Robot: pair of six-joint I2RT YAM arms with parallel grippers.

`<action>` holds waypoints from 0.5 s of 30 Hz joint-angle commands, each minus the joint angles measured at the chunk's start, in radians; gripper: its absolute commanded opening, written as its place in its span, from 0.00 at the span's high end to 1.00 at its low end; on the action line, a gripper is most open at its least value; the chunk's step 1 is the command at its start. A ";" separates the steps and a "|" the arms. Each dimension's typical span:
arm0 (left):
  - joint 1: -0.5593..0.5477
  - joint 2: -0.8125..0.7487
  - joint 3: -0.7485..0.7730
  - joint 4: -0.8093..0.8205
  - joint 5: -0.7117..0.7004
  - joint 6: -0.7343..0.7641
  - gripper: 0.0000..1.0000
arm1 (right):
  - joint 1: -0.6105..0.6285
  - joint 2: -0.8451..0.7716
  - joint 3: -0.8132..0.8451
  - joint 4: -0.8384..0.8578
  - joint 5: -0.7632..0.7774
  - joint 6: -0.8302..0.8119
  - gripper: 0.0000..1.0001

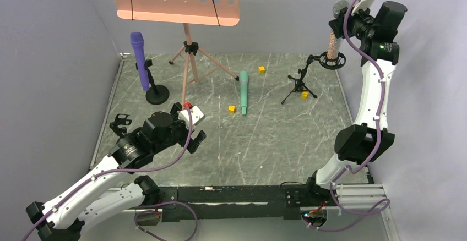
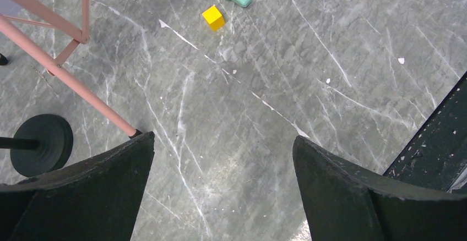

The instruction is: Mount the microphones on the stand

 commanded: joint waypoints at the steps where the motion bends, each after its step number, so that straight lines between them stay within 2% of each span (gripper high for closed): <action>1: 0.003 -0.004 0.003 0.005 -0.014 0.008 0.01 | 0.017 0.031 0.069 -0.103 -0.007 -0.078 0.83; 15: 0.003 -0.004 0.001 0.006 -0.009 0.009 0.01 | 0.062 0.062 0.060 -0.251 0.000 -0.122 0.84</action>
